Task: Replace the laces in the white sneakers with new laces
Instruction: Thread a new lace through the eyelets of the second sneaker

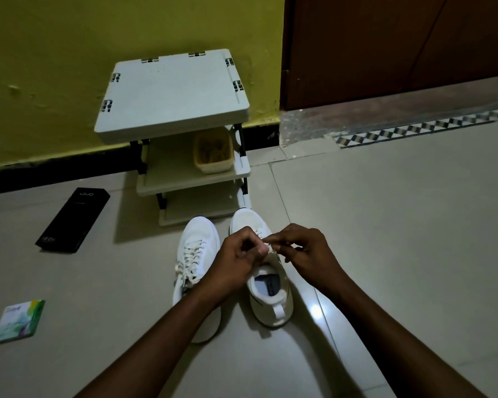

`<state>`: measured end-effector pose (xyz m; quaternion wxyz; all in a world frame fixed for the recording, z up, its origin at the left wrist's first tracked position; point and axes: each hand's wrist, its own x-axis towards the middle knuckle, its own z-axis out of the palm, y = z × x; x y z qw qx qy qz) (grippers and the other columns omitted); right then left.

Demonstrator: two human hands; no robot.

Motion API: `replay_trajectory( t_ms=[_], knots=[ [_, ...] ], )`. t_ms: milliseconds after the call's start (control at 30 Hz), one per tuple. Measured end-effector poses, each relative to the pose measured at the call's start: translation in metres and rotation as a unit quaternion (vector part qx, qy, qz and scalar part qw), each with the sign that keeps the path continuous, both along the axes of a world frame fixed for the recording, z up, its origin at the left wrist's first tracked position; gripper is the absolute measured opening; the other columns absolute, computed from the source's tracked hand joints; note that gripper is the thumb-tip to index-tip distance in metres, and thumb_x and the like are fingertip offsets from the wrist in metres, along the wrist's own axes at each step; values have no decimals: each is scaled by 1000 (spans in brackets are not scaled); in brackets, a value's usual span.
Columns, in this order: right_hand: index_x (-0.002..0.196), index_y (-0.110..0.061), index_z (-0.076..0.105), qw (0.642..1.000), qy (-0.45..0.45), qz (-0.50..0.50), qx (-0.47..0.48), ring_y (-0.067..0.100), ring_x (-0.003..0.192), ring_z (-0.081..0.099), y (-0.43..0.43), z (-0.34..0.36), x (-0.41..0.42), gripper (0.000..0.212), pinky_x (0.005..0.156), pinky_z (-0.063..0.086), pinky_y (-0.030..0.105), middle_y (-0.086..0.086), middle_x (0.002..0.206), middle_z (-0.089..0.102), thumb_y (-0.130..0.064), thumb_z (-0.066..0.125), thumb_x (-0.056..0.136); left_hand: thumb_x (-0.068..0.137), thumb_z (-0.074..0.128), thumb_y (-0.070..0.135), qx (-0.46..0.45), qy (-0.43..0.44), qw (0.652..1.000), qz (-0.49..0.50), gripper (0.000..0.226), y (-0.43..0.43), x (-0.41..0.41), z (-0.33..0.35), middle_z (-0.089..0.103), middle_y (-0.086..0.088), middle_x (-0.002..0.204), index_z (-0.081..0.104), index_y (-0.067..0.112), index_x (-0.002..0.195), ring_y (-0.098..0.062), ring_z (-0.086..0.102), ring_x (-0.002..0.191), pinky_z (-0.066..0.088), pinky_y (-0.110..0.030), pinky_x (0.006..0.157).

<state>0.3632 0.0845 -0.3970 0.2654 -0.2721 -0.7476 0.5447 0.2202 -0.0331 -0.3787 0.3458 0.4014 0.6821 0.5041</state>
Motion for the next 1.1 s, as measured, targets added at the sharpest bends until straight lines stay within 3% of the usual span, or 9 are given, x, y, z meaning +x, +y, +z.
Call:
replay_trajectory(
  t_ms=[300,467,600,700,800,867,1000,1100],
  knots=[
    [91,-14,81,999,-49,11,6,9,81,70,6,0,-1,10,67,51,21,-6,84,76,-12,82,81,77,87,8,0,19,998,58,8,-5,5,9,77,1,76,80,11,73,-13,75,76,59,-25,75],
    [88,-18,80,978,-88,68,175,8,74,66,14,10,-3,8,66,47,15,-7,80,71,-19,82,81,81,85,12,9,60,994,86,15,-8,6,4,74,2,75,70,15,78,-12,73,76,60,-29,72],
    [86,-18,74,940,-92,86,318,14,68,59,13,11,-8,9,60,51,35,-5,76,60,-26,71,83,97,57,6,18,25,994,102,17,-8,0,-1,75,-2,85,66,19,92,-21,74,82,60,-38,75],
    [90,-21,72,946,-65,55,312,16,73,58,2,1,-8,9,59,51,39,-5,81,58,-28,68,86,91,61,-11,-4,-40,995,94,22,-8,0,1,73,-9,89,65,10,95,-31,75,75,58,-34,59],
    [94,-19,74,959,-31,25,280,12,75,59,-5,-4,-7,6,63,46,24,-5,83,60,-22,71,89,86,68,-14,-18,-80,990,110,20,-5,1,2,74,-12,87,67,3,96,-24,75,72,57,-28,57],
    [95,-17,76,967,-14,11,256,9,76,61,-6,-5,-5,7,66,41,15,-4,84,64,-18,74,88,85,68,-13,-21,-56,992,112,19,-3,-1,0,75,-10,86,70,4,92,-20,75,77,58,-25,63],
    [95,-16,76,972,-6,1,236,13,74,63,-10,-7,-5,8,61,49,28,-3,84,67,-13,76,87,83,70,-13,-15,-8,995,95,22,-2,-4,-3,74,-9,82,71,8,86,-25,73,83,61,-31,70],
    [96,-14,74,974,-2,5,226,7,74,63,-8,-3,-3,10,63,52,26,-6,84,68,-17,75,86,84,68,-9,-4,100,991,86,24,-4,-2,-3,73,2,81,72,15,85,-13,71,82,58,-25,76]
  ],
)
